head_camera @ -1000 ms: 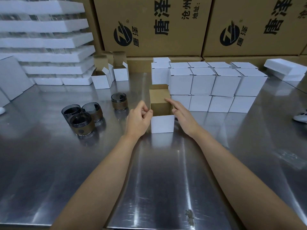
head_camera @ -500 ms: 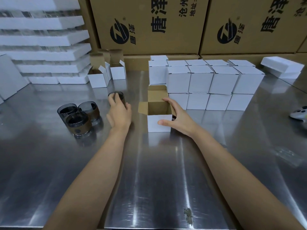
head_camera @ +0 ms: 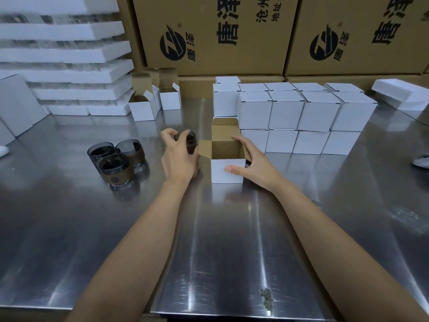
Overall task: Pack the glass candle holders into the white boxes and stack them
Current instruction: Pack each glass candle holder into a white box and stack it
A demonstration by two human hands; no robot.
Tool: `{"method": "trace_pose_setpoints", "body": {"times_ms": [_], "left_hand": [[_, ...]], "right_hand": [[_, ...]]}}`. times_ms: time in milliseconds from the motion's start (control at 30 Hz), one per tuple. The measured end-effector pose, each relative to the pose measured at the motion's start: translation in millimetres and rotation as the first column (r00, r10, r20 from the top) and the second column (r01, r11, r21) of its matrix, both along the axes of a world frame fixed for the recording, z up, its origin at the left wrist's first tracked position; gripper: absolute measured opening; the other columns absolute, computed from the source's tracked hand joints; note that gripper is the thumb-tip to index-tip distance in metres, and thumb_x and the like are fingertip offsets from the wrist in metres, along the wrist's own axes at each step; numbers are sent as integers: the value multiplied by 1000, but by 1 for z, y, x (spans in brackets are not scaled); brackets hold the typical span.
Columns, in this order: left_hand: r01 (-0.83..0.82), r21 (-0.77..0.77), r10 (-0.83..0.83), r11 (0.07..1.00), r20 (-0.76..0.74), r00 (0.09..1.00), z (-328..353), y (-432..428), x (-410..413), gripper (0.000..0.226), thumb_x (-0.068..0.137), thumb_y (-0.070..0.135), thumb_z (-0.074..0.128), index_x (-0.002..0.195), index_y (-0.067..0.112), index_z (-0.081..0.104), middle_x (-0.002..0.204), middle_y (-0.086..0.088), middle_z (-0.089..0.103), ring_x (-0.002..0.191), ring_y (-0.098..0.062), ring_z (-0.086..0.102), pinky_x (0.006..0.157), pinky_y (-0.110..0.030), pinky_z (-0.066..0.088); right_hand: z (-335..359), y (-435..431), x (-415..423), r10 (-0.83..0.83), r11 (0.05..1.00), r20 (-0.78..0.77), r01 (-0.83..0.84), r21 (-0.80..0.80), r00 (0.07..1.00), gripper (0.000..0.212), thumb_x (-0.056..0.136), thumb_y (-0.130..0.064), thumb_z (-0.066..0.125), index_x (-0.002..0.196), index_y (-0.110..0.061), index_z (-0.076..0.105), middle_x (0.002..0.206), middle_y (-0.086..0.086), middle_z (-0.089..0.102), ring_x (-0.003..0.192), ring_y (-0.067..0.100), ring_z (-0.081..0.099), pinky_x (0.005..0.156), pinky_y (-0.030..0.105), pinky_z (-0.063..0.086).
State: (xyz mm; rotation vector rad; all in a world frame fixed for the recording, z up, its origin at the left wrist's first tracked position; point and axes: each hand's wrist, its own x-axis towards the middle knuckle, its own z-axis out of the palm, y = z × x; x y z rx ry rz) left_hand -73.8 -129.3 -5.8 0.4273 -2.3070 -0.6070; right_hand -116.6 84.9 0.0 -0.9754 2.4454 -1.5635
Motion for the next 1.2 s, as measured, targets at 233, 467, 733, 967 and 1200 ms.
{"method": "trace_pose_setpoints", "body": {"times_ms": [233,467,733,967,1200], "left_hand": [[-8,111,-12,994,179,984,-8,-14,-15,99,81,33,75,154,14,12,152,-20,16,140,-35,21,115,-44,27],[164,481,-145,861,-76,986,0,-17,-9,51,85,24,73,129,12,52,126,-8,56,116,-21,53,97,-30,46],[531,622,-214,575,-512,832,32,2,5,27,97,22,57,123,17,51,112,16,60,97,18,57,85,-7,42],[724,447,-455,525,-572,683,46,25,15,27,91,17,48,117,12,51,103,6,58,91,6,58,77,-13,47],[717,366,-649,593,-310,695,45,32,18,23,84,24,63,106,21,57,98,9,62,89,-1,58,80,-17,46]], "right_hand": [[2,1,3,4,1000,9,-4,1,1000,84,66,-55,79,138,-42,38,139,-17,47,126,3,49,106,39,45],[1,2,2,3,1000,2,-3,7,1000,85,65,-58,78,138,-41,38,139,-16,47,125,5,49,106,39,45],[-1,1,1,-3,1000,-16,3,16,1000,85,65,-61,77,138,-43,38,138,-20,46,125,-1,47,106,37,45],[-2,0,0,-20,1000,-33,20,6,999,85,65,-59,79,137,-42,40,137,-18,50,125,2,49,106,39,44],[-3,-2,0,-15,999,-26,14,-33,1000,82,64,-59,81,134,-41,42,129,-18,58,120,3,55,104,41,47]]}}
